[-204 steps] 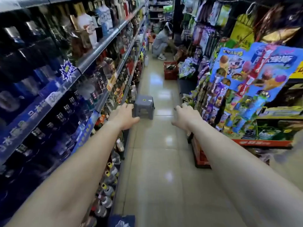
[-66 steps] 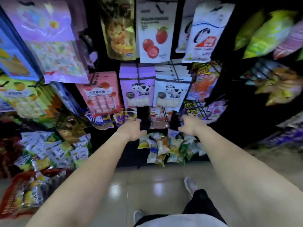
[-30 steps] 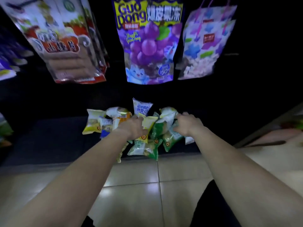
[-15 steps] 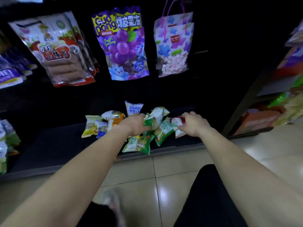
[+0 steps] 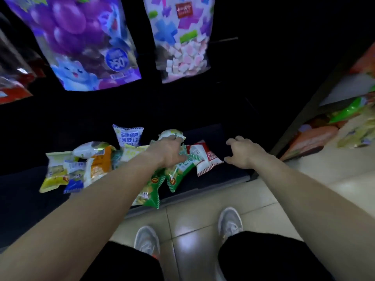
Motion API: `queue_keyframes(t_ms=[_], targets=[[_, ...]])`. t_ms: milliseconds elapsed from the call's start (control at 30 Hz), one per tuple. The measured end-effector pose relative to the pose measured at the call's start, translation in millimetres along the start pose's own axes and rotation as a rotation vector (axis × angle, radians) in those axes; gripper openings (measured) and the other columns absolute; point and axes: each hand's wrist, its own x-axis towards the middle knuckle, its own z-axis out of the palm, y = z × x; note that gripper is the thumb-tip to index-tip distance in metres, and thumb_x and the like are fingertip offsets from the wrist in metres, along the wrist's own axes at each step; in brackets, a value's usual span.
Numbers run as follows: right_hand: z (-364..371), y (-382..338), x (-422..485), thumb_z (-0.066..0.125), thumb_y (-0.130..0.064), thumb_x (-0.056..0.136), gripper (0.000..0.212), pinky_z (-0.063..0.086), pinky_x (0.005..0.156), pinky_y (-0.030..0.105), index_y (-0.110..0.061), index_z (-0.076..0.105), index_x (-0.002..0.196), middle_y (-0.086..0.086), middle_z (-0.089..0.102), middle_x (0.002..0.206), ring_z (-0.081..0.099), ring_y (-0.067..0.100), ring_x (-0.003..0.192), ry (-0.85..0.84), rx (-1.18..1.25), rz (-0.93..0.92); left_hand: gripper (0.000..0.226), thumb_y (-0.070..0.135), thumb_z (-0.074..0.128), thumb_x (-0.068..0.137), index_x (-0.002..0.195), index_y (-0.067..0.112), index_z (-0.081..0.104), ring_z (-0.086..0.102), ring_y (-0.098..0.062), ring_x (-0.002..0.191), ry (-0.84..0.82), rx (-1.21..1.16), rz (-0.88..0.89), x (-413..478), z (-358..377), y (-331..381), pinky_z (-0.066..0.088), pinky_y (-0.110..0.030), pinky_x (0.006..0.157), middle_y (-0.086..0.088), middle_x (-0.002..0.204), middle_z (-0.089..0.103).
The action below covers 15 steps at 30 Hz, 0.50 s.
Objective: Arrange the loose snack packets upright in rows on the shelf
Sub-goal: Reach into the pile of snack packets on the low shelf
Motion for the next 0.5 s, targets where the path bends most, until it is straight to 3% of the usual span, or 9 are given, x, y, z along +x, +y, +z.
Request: queue_keyframes(t_ms=[200,367,500], targets=[[58.5,7.9,108.2,0.062,-0.05,0.089,0.075,0.043,0.101,0.045,-0.02,0.031,0.151,0.012,0.033,0.15,0.04,0.031,0.131,-0.098,0.017,-0.048,0.072,0.054,0.05,0.09,0.15,0.021,0.026,0.036,-0.026,0.133,0.025,0.03,0.126,90.0,63.8,-17.1,0.044,-0.04,0.095,-0.007,0.148,0.034],[140.1,23.0,172.4,0.062,-0.044,0.087,0.065,0.047,0.093,0.043,-0.021,0.037,0.143,0.009,0.043,0.133,0.05,0.031,0.115,-0.207,0.095,-0.041,0.069,0.055,0.05,0.09,0.148,0.024,0.028,0.04,-0.025,0.129,-0.042,0.019,0.105,147.5,130.7,-19.9,0.044,-0.038,0.087,-0.003,0.143,0.039],[166.5,35.9,166.8,0.069,-0.038,0.087,0.073,0.049,0.092,0.041,-0.026,0.029,0.147,0.009,0.048,0.131,0.055,0.027,0.111,-0.112,0.318,-0.034,0.068,0.051,0.05,0.089,0.146,0.021,0.03,0.04,-0.025,0.127,0.085,0.091,0.187,139.2,147.2,-14.8,0.044,-0.041,0.099,-0.006,0.144,0.04]])
